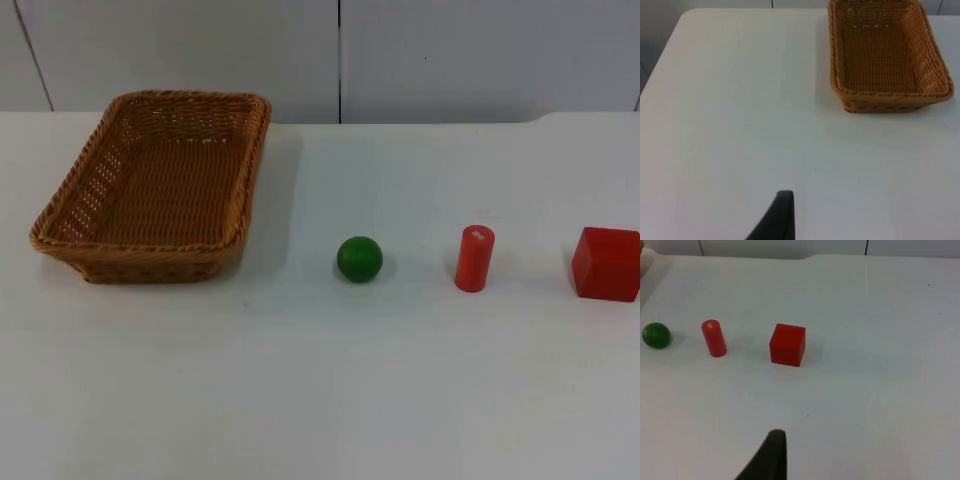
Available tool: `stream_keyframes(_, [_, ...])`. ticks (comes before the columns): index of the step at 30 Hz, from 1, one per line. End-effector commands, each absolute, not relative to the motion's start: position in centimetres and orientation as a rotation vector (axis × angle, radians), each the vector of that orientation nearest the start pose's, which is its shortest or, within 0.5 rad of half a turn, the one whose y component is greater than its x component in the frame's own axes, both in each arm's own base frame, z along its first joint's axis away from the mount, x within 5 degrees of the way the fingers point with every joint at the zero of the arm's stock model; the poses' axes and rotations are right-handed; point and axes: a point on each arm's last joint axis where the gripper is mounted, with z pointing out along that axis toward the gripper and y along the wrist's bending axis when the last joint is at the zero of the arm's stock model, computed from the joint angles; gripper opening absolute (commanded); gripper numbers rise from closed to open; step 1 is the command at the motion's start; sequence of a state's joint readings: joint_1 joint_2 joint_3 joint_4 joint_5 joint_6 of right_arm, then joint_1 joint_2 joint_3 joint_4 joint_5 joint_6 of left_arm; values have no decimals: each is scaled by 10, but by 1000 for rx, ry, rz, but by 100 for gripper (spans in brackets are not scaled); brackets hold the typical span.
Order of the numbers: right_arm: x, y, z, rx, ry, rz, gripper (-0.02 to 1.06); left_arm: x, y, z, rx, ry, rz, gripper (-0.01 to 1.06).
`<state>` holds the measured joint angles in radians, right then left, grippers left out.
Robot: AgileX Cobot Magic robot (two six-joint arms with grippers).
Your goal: Pick up the basket with the left hand and place the object to the left of the red cylinder into the basket with the right hand.
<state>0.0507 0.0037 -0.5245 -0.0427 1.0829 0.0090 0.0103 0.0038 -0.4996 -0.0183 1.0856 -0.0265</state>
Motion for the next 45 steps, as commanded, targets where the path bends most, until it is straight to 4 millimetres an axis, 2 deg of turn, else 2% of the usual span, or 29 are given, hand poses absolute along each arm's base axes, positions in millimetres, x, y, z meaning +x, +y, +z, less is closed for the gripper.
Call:
stream_keyframes(1, [-8, -3, 290, -35, 2022, -11, 105, -5, -2, 279, -39, 2048, -44, 105])
stream_keyframes(4, [-1, -2, 300, -37, 2033, 4, 105, 2, -4, 286, -40, 2053, -63, 105])
stream_keyframes(8, [27, 2, 317, -38, 2066, 41, 105, 27, -5, 303, -48, 2070, -94, 105])
stream_keyframes(9, [27, 2, 317, -38, 2066, 41, 105, 27, -5, 303, -48, 2070, -94, 105])
stream_keyframes(13, [67, 3, 325, -40, 2131, 30, 105, 64, -6, 315, -64, 2171, -122, 105])
stream_keyframes(14, [78, 3, 324, -48, 2161, 25, 105, 74, -6, 317, -66, 2206, -120, 105])
stream_keyframes(15, [78, 3, 324, -48, 2161, 25, 105, 74, -6, 317, -66, 2206, -120, 105])
stream_keyframes(19, [120, 5, 316, -59, 2300, 19, 105, 112, -5, 318, -55, 2308, -104, 105])
stream_keyframes(20, [120, 5, 316, -59, 2300, 19, 105, 112, -5, 318, -55, 2308, -104, 105])
stream_keyframes(25, [160, 7, 291, -69, 2457, 14, 105, 147, -4, 303, -58, 2407, -99, 105])
stream_keyframes(30, [176, 8, 273, -72, 2577, 12, 105, 163, -4, 291, -65, 2477, -99, 105])
stream_keyframes(39, [177, 8, 271, -73, 2594, 12, 105, 178, -4, 282, -60, 2491, -97, 105])
stream_keyframes(43, [177, 8, 271, -72, 2591, 12, 105, 192, -3, 278, -37, 2509, -89, 105])
stream_keyframes(45, [178, 8, 271, -72, 2586, 12, 105, 209, -3, 277, -17, 2541, -87, 105])
